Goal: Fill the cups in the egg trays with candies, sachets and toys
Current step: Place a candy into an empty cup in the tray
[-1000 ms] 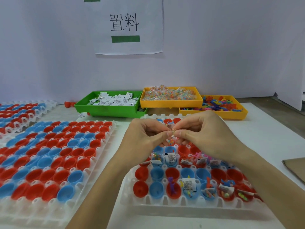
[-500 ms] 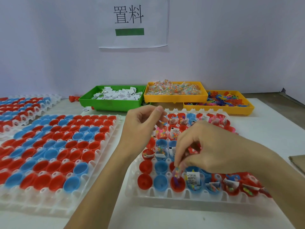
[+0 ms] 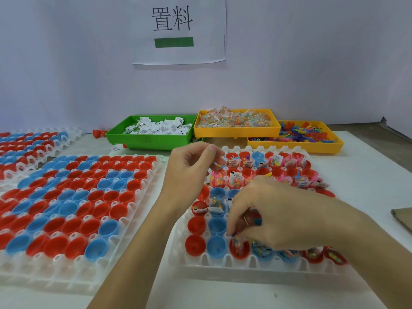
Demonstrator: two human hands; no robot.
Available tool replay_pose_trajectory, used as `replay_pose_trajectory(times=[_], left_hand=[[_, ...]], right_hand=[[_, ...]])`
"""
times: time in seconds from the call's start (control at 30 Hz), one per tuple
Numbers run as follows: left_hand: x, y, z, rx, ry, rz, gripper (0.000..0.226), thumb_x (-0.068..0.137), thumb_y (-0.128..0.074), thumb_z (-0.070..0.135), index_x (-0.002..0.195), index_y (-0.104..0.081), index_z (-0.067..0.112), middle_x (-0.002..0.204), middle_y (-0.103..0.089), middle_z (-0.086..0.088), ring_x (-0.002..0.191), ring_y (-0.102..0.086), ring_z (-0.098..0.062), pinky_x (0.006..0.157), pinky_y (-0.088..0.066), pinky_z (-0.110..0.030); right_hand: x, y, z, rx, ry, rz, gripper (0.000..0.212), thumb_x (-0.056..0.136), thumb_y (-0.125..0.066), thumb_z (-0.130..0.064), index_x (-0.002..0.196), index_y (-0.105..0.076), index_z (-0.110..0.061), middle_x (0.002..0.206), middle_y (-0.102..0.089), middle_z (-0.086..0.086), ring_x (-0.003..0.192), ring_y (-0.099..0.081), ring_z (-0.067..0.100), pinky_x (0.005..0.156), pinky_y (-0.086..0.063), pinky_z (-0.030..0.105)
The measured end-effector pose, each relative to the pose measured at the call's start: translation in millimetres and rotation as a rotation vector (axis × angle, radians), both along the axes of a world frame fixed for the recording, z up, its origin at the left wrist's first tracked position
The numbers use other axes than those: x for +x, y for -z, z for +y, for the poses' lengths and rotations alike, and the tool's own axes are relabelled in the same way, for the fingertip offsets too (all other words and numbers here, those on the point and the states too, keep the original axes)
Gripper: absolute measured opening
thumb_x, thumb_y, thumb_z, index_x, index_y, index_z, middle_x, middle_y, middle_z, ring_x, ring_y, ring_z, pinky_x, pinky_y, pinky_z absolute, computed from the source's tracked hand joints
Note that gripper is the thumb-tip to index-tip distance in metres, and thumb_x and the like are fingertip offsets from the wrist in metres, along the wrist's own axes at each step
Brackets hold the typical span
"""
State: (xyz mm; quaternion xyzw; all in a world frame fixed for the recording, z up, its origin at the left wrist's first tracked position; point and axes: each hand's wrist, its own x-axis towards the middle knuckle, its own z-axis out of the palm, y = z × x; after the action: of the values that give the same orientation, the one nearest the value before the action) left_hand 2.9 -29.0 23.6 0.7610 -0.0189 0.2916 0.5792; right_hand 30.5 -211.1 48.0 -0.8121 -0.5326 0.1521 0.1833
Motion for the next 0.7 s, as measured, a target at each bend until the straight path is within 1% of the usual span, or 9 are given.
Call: replay_pose_trajectory(times=[0.1, 0.2, 0.27, 0.33, 0.4, 0.5, 0.57, 0.63, 0.7], left_hand=[[0, 0, 0, 0.008, -0.001, -0.004, 0.027, 0.100, -0.051, 0.007, 0.087, -0.074, 0.006, 0.077, -0.072, -0.007, 0.069, -0.065, -0.011, 0.062, -0.049, -0.016], [1, 0, 0, 0.013, -0.008, 0.001, 0.027, 0.099, -0.051, 0.007, 0.087, -0.074, 0.007, 0.077, -0.072, -0.006, 0.069, -0.065, -0.011, 0.062, -0.049, -0.016], [1, 0, 0, 0.013, -0.010, 0.005, 0.026, 0.099, -0.051, 0.008, 0.087, -0.075, 0.007, 0.077, -0.072, -0.006, 0.069, -0.065, -0.011, 0.062, -0.049, -0.016], [1, 1, 0, 0.013, -0.011, 0.007, 0.026, 0.099, -0.051, 0.008, 0.087, -0.075, 0.007, 0.077, -0.072, -0.006, 0.070, -0.065, -0.010, 0.062, -0.049, -0.016], [1, 1, 0, 0.012, -0.013, 0.009, 0.026, 0.099, -0.051, 0.008, 0.087, -0.075, 0.007, 0.077, -0.072, -0.006, 0.070, -0.065, -0.010, 0.062, -0.049, -0.015], [0, 1, 0, 0.014, -0.018, 0.012, 0.026, 0.099, -0.051, 0.006, 0.086, -0.075, 0.007, 0.077, -0.072, -0.007, 0.070, -0.065, -0.008, 0.062, -0.049, -0.015], [0, 1, 1, 0.030, -0.041, 0.019, 0.026, 0.098, -0.051, 0.006, 0.086, -0.075, 0.006, 0.076, -0.072, -0.006, 0.070, -0.065, -0.007, 0.063, -0.048, -0.015], [0, 0, 3, 0.068, -0.080, 0.020, 0.026, 0.098, -0.052, 0.007, 0.086, -0.075, 0.008, 0.075, -0.072, -0.003, 0.070, -0.064, -0.005, 0.062, -0.047, -0.014], [1, -1, 4, 0.134, -0.156, 0.025, 0.026, 0.097, -0.053, 0.010, 0.084, -0.075, 0.011, 0.074, -0.072, 0.001, 0.070, -0.063, -0.003, 0.061, -0.048, -0.015]], right_hand=[[1, 1, 0, 0.002, -0.003, -0.002, 0.013, 0.089, -0.072, -0.019, 0.091, -0.074, -0.031, 0.087, -0.068, -0.020, 0.086, -0.063, -0.003, 0.079, -0.056, 0.021], [2, 1, 0, -0.018, 0.001, -0.005, 0.012, 0.088, -0.072, -0.018, 0.090, -0.077, -0.030, 0.088, -0.070, -0.022, 0.088, -0.064, -0.006, 0.083, -0.055, 0.016], [3, 3, 0, -0.021, 0.001, -0.010, 0.012, 0.088, -0.072, -0.019, 0.091, -0.078, -0.029, 0.087, -0.069, -0.022, 0.088, -0.065, -0.004, 0.081, -0.057, 0.018], [5, 6, -1, -0.034, 0.006, -0.062, 0.008, 0.089, -0.070, -0.025, 0.095, -0.076, -0.027, 0.085, -0.066, -0.019, 0.083, -0.064, 0.004, 0.078, -0.058, 0.025], [7, 11, -1, -0.053, 0.015, -0.134, 0.014, 0.090, -0.065, -0.033, 0.100, -0.070, -0.025, 0.085, -0.062, -0.014, 0.078, -0.059, 0.009, 0.078, -0.053, 0.030], [10, 14, -2, -0.046, 0.006, -0.154, 0.017, 0.091, -0.064, -0.037, 0.102, -0.068, -0.026, 0.087, -0.062, -0.013, 0.080, -0.059, 0.008, 0.076, -0.048, 0.026], [11, 12, -5, -0.030, 0.022, -0.090, 0.015, 0.090, -0.066, -0.036, 0.102, -0.069, -0.028, 0.087, -0.062, -0.016, 0.080, -0.058, 0.006, 0.077, -0.049, 0.027], [15, 7, -9, 0.062, 0.022, 0.023, 0.009, 0.090, -0.070, -0.027, 0.097, -0.075, -0.030, 0.082, -0.066, -0.017, 0.078, -0.063, 0.005, 0.075, -0.055, 0.026], [19, 2, -12, 0.138, 0.008, 0.094, 0.012, 0.089, -0.072, -0.021, 0.093, -0.078, -0.030, 0.082, -0.069, -0.021, 0.080, -0.065, 0.003, 0.073, -0.058, 0.026]])
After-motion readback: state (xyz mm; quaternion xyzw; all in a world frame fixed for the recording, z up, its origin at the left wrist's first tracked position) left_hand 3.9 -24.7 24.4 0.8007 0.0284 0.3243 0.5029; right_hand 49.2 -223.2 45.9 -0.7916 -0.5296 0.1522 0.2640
